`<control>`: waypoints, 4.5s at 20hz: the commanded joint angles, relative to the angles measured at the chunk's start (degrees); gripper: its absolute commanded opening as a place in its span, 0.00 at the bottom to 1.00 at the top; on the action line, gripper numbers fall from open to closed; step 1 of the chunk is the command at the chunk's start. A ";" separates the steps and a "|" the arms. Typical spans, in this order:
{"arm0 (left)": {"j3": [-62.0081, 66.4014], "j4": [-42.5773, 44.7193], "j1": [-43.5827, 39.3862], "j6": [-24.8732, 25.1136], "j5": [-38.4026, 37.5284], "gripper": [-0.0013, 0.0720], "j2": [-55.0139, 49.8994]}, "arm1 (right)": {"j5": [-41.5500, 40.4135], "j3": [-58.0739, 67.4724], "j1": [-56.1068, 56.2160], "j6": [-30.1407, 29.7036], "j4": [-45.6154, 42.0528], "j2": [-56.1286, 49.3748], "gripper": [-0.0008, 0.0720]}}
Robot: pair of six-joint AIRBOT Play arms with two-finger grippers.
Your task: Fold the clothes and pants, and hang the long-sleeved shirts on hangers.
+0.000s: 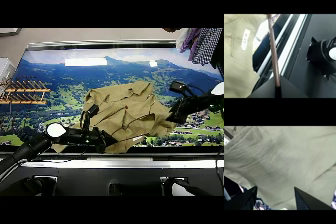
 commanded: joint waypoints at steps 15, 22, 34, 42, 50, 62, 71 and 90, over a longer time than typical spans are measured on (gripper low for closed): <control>0.04 0.61 0.02 0.02 0.07 0.04 -0.02 | 7.06 -0.09 0.02 -5.79 8.66 -7.08 0.04; 0.04 0.59 0.74 -6.32 2.23 0.78 -0.02 | 9.05 -2.27 0.02 -3.48 8.44 2.38 0.03; 1.14 31.74 -2.62 -44.11 4.85 0.80 -0.11 | 5.29 -13.07 0.04 -0.57 9.55 19.61 0.04; 16.55 71.38 -24.94 -86.55 5.18 0.75 -10.73 | 2.82 -13.07 0.04 1.38 9.75 19.61 0.04; 30.95 75.78 -26.69 -87.76 -7.26 0.74 -26.93 | 0.92 -13.07 0.04 1.38 9.79 19.61 0.04; 32.17 76.02 -26.69 -91.60 -9.46 0.42 -31.85 | -1.01 -13.07 0.02 1.36 13.22 19.61 0.04; 32.17 76.04 -23.74 -91.58 -14.56 0.05 -29.20 | -0.68 -13.07 0.04 4.94 12.98 19.67 0.04; 38.80 69.51 -7.02 -83.73 -14.01 0.05 -25.90 | 11.72 -13.07 0.02 16.39 6.03 31.45 0.04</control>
